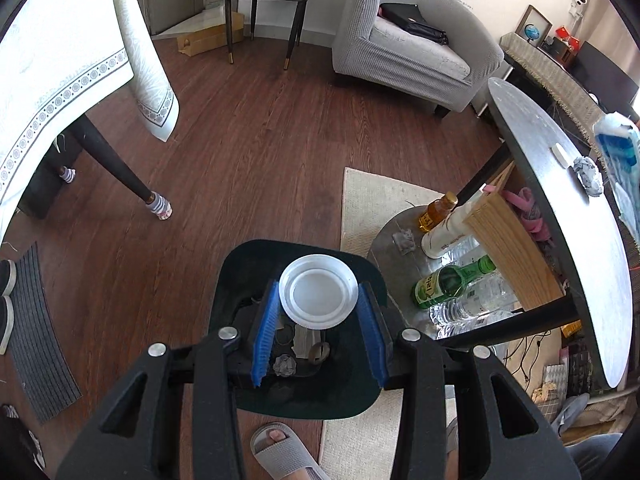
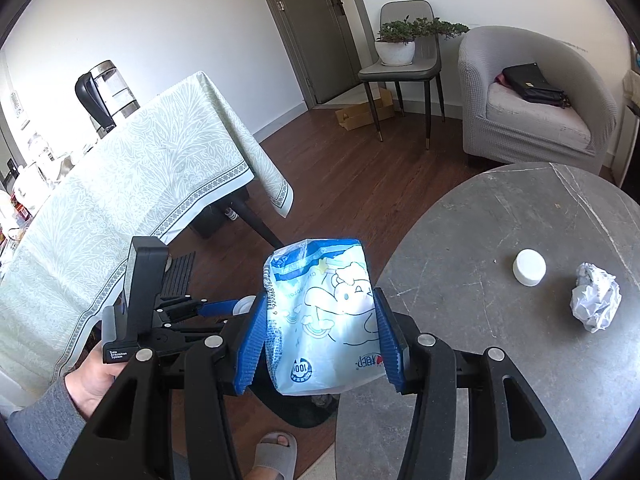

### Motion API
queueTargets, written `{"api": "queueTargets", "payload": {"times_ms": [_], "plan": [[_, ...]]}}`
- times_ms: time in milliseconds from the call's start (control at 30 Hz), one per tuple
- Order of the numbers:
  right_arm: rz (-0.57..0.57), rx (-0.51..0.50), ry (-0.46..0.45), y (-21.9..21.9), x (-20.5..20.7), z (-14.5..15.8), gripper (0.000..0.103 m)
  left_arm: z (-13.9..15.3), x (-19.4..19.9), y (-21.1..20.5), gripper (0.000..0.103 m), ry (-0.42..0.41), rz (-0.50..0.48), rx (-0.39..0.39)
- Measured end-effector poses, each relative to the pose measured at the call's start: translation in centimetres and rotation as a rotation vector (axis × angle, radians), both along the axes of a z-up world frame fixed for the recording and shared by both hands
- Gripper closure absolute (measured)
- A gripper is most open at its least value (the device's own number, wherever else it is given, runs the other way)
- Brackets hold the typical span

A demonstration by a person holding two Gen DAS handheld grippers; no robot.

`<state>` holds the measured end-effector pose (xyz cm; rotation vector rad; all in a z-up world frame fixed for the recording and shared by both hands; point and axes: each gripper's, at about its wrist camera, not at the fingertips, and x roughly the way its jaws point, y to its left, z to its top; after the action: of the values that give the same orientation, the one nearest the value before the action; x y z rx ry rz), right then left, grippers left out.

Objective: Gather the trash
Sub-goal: 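Carry the bottle cap and tissue pack over the green bin, then open the left tool to drop the bottle cap while the right tool releases the tissue pack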

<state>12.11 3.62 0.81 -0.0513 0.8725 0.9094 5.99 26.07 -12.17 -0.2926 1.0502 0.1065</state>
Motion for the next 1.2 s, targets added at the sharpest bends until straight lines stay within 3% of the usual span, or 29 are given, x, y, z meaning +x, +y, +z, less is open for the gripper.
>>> {"api": "queueTargets", "payload": {"times_ms": [633,1000,1067,1100,1133,1200], "plan": [[0.103,-0.041,0.028,6.9,-1.2,-2.6,0.052,-6.5,-1.3,3.7,0.061,0.149,0.016,-0.042],[0.126,-0.094,0.053,9.0,-1.3,-4.6,0.052,-9.6,-0.8,2.4,0.061,0.249,-0.06,-0.047],[0.133,-0.106,0.056,9.5,-1.5,-5.1,0.052,-9.8,-0.8,2.2,0.056,0.254,-0.07,-0.049],[0.136,-0.113,0.056,9.7,-1.6,-5.3,0.052,-9.8,-0.8,2.1,0.045,0.255,-0.072,-0.046],[0.137,-0.119,0.056,9.8,-1.6,-5.4,0.052,-9.8,-0.8,2.1,0.041,0.25,-0.071,-0.038],[0.14,-0.126,0.06,10.2,-1.7,-5.7,0.052,-9.7,-0.8,2.1,0.042,0.242,-0.07,-0.042]]}}
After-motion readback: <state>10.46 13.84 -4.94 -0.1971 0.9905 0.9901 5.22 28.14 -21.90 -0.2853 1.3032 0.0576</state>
